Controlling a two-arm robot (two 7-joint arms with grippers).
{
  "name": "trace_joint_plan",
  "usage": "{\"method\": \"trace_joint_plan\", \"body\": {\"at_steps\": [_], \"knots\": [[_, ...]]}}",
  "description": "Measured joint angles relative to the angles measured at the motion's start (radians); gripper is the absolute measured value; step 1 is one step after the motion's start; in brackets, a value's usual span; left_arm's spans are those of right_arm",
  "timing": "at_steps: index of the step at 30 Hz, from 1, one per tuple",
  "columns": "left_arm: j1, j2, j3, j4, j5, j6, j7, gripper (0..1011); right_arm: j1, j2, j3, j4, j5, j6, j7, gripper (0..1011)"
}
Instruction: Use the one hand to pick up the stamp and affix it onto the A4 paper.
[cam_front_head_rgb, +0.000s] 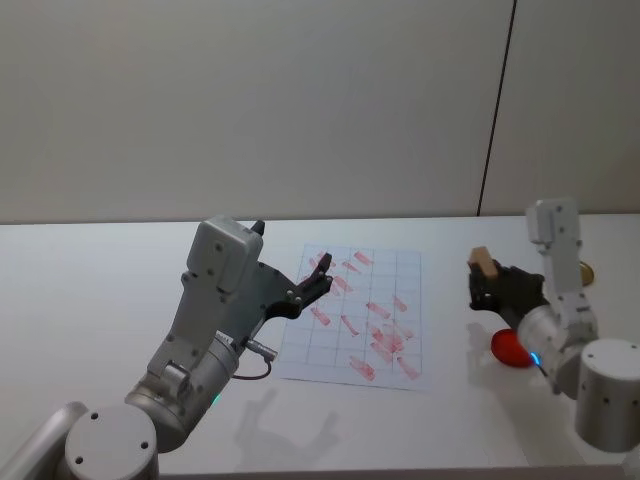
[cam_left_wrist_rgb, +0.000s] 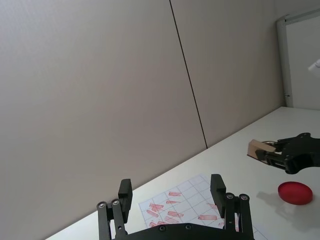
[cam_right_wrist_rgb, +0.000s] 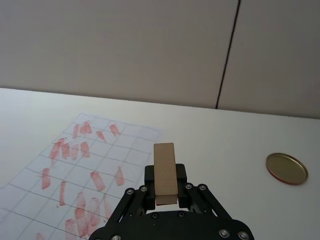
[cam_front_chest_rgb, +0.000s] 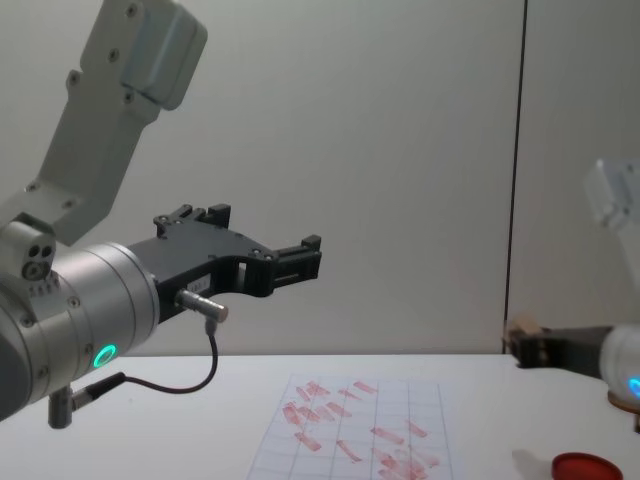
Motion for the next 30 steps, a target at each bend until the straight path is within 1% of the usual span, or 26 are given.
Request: {"method": "trace_joint_plan", "body": {"at_steps": [3,6,13,16,20,24,25,26,27,29,30], "knots": [[0.0,0.0,0.0,0.0,0.0,0.0,0.0,993,0.012,-0.009,-0.009,0.004,-0.012,0.005,0.017,221],[0.0,0.0,0.0,0.0,0.0,0.0,0.0,993,0.03,-0.021,-0.02,0.029,-0.025,0.011,0.031,221],[0.0,0.0,0.0,0.0,0.0,0.0,0.0,993,0.092,-0.059,-0.046,0.14,-0.054,0.015,0.053,221],[0.0,0.0,0.0,0.0,0.0,0.0,0.0,993,0.135,-0.083,-0.06,0.222,-0.065,0.01,0.06,221],[0.0,0.0,0.0,0.0,0.0,0.0,0.0,993,0.174,-0.103,-0.069,0.298,-0.071,0.0,0.062,221],[0.0,0.0,0.0,0.0,0.0,0.0,0.0,993,0.237,-0.134,-0.078,0.422,-0.076,-0.025,0.063,221],[0.0,0.0,0.0,0.0,0.0,0.0,0.0,993,0.257,-0.143,-0.08,0.462,-0.076,-0.036,0.063,221],[0.0,0.0,0.0,0.0,0.0,0.0,0.0,993,0.268,-0.148,-0.081,0.483,-0.076,-0.041,0.063,221],[0.0,0.0,0.0,0.0,0.0,0.0,0.0,993,0.268,-0.148,-0.081,0.483,-0.076,-0.041,0.063,221],[0.0,0.0,0.0,0.0,0.0,0.0,0.0,993,0.311,-0.167,-0.082,0.568,-0.076,-0.063,0.063,222],[0.0,0.0,0.0,0.0,0.0,0.0,0.0,993,0.32,-0.171,-0.082,0.586,-0.076,-0.07,0.063,221]]}}
